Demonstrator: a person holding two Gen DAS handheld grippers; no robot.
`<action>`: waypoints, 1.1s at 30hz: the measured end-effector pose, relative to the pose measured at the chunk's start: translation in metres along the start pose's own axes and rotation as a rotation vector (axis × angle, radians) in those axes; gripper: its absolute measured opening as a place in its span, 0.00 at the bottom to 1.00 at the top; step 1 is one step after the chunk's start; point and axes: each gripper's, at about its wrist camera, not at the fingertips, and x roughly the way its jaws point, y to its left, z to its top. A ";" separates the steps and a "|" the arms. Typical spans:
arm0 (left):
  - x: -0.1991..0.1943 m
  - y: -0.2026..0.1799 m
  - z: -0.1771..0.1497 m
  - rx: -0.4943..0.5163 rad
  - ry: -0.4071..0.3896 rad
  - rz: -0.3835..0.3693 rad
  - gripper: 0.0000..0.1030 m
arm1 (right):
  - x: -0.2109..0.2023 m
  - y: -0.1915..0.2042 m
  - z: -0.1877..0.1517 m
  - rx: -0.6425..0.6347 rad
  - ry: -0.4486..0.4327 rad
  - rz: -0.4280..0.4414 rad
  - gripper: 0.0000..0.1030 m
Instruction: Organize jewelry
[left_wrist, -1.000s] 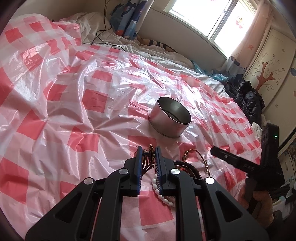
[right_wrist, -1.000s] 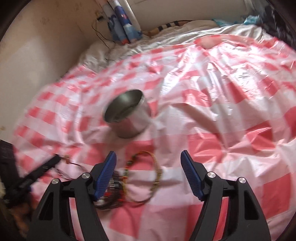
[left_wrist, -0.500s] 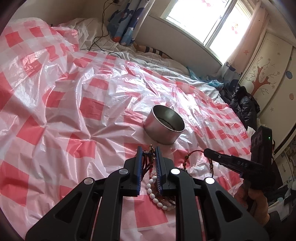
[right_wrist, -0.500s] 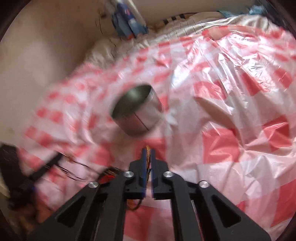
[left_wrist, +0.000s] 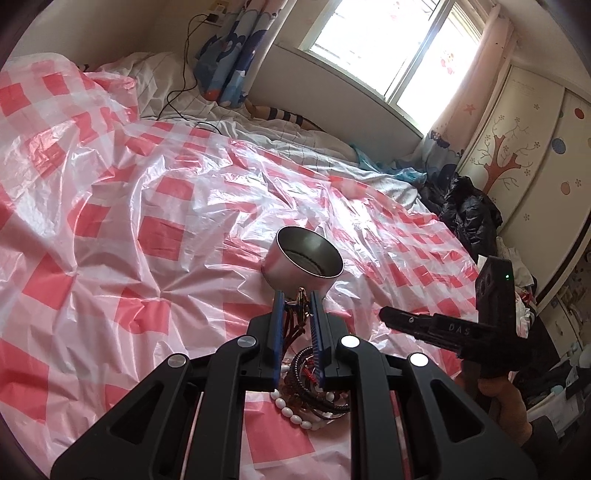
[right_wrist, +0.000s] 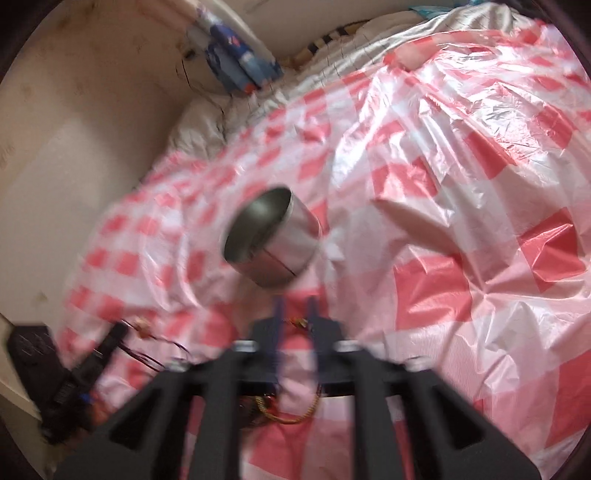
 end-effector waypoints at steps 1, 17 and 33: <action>0.000 0.001 0.000 -0.002 0.002 0.002 0.12 | 0.005 0.007 -0.003 -0.034 0.011 0.007 0.72; -0.002 0.003 -0.002 0.004 0.005 0.011 0.12 | 0.031 0.040 -0.033 -0.251 0.177 -0.023 0.26; -0.004 0.006 -0.002 0.004 0.006 0.013 0.12 | 0.015 0.010 -0.020 -0.011 0.143 0.206 0.12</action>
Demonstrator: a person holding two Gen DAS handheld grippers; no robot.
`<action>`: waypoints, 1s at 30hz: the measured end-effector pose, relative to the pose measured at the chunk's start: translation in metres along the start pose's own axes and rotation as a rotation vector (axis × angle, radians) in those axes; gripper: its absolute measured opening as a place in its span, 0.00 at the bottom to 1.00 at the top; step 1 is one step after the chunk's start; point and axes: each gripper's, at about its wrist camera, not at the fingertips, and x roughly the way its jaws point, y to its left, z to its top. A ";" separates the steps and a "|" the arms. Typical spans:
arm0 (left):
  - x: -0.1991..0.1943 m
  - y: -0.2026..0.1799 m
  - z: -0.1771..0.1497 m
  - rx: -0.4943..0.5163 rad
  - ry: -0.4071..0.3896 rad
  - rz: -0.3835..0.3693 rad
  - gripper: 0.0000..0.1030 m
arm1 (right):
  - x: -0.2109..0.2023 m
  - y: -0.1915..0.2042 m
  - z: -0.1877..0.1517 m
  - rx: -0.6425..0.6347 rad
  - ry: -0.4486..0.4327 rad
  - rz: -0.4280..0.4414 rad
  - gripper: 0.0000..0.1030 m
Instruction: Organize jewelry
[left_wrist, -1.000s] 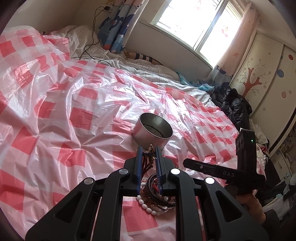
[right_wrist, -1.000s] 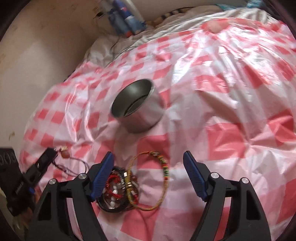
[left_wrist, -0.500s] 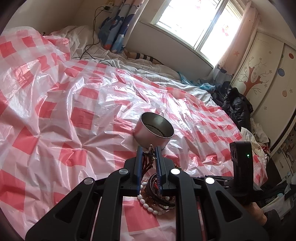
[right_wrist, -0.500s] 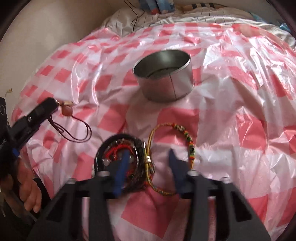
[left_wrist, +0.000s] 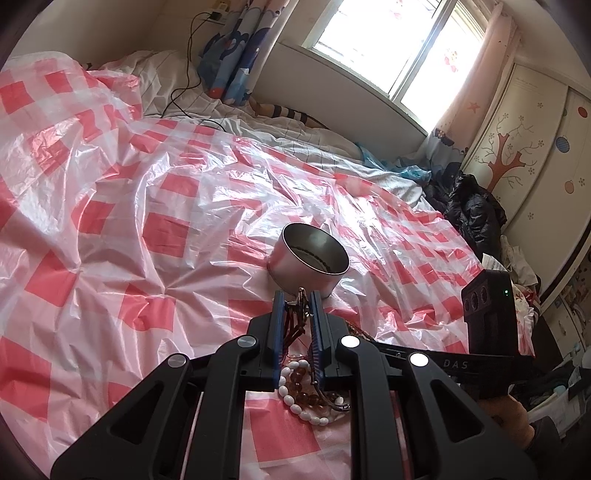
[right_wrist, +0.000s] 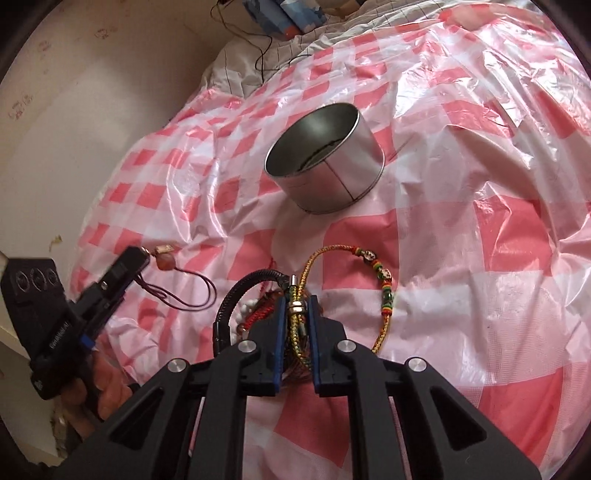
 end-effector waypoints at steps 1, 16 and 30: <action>0.000 0.000 0.000 0.000 0.001 0.000 0.12 | -0.001 -0.003 0.001 0.024 -0.002 0.028 0.12; -0.001 0.003 -0.001 0.000 0.005 0.005 0.12 | 0.010 -0.004 -0.003 0.030 0.044 0.048 0.11; -0.005 0.007 0.000 -0.005 -0.013 -0.025 0.12 | -0.025 -0.007 0.008 0.102 -0.124 0.282 0.09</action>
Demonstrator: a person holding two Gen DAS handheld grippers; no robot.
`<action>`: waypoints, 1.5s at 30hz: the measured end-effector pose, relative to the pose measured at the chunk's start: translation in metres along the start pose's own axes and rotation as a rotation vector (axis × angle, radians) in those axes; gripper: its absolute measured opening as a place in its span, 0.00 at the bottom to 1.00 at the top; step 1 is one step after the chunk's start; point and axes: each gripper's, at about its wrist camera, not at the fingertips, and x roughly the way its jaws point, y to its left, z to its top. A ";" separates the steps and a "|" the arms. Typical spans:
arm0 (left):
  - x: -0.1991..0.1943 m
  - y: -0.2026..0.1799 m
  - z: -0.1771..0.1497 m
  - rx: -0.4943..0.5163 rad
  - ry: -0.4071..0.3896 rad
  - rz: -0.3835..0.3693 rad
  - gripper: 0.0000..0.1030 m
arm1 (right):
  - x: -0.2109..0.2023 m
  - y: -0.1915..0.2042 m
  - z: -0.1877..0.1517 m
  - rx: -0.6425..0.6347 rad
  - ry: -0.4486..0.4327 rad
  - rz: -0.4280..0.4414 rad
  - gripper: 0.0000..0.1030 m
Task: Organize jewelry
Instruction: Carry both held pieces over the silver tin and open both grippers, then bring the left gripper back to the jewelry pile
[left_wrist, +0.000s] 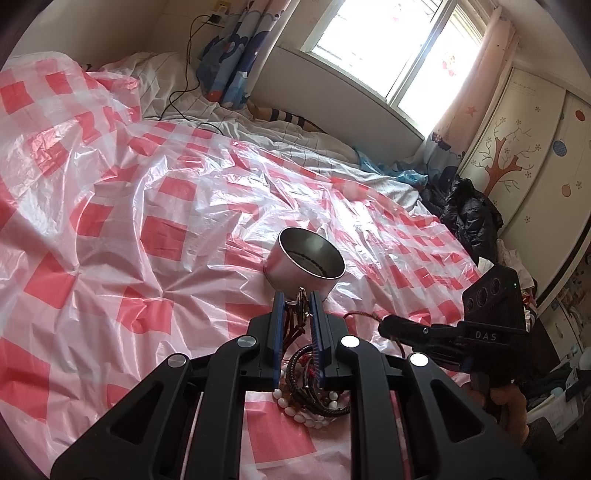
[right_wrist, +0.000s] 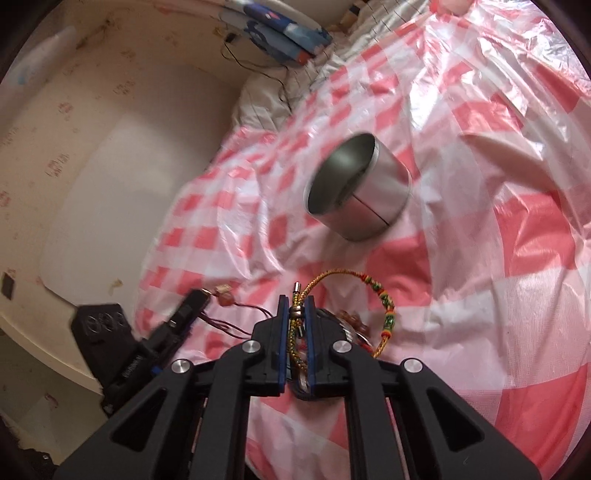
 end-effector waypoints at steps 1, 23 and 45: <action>-0.002 0.000 0.001 -0.006 -0.005 -0.024 0.12 | -0.005 0.002 0.003 0.001 -0.027 0.034 0.09; 0.120 -0.020 0.075 0.057 0.103 -0.127 0.18 | 0.031 -0.017 0.098 0.069 -0.133 0.139 0.09; 0.063 0.022 0.045 0.048 0.129 0.143 0.72 | 0.036 0.015 0.077 -0.137 -0.103 -0.265 0.59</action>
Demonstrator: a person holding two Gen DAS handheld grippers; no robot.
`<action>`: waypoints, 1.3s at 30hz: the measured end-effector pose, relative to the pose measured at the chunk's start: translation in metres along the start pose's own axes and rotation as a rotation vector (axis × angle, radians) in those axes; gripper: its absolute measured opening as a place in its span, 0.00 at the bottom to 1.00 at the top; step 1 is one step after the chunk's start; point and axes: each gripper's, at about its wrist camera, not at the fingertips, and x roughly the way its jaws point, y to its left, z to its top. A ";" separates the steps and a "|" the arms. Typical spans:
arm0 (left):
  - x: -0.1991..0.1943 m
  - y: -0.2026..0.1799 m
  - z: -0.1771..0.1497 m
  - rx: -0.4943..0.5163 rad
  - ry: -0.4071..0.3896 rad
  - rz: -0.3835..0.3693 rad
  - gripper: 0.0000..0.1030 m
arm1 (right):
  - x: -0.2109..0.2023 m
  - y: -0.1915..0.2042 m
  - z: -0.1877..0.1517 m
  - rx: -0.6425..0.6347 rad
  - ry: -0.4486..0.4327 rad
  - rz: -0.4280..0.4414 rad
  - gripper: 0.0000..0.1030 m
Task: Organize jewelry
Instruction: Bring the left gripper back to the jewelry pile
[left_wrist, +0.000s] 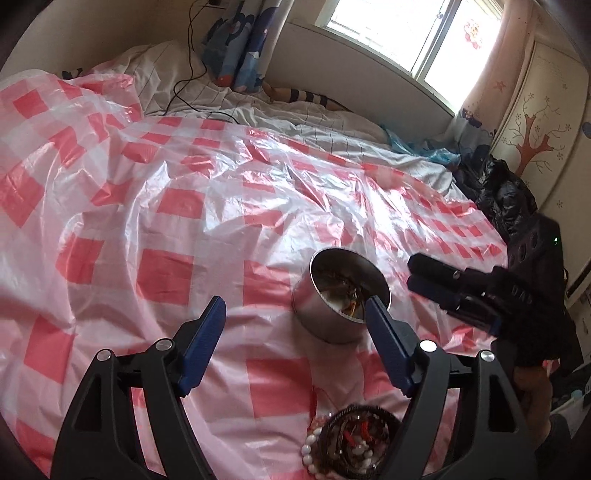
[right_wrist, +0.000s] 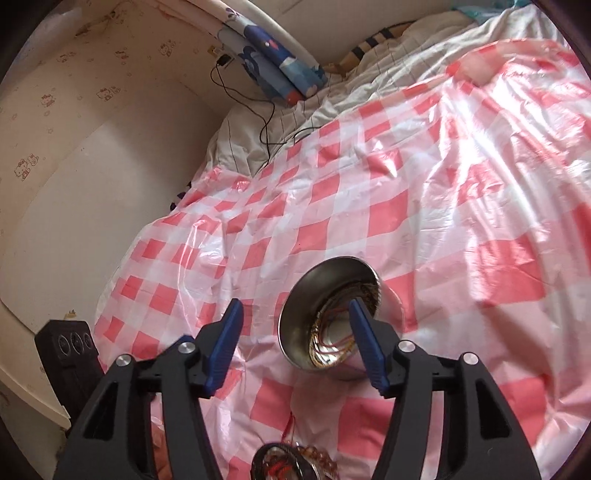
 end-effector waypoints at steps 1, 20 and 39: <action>-0.002 -0.002 -0.008 0.009 0.016 -0.003 0.72 | -0.008 0.002 -0.005 -0.008 -0.006 -0.020 0.60; 0.008 -0.024 -0.077 0.069 0.174 -0.044 0.72 | -0.060 -0.019 -0.098 0.141 0.031 -0.065 0.72; 0.019 -0.021 -0.078 0.057 0.213 -0.074 0.30 | -0.047 -0.027 -0.099 0.191 0.062 -0.045 0.75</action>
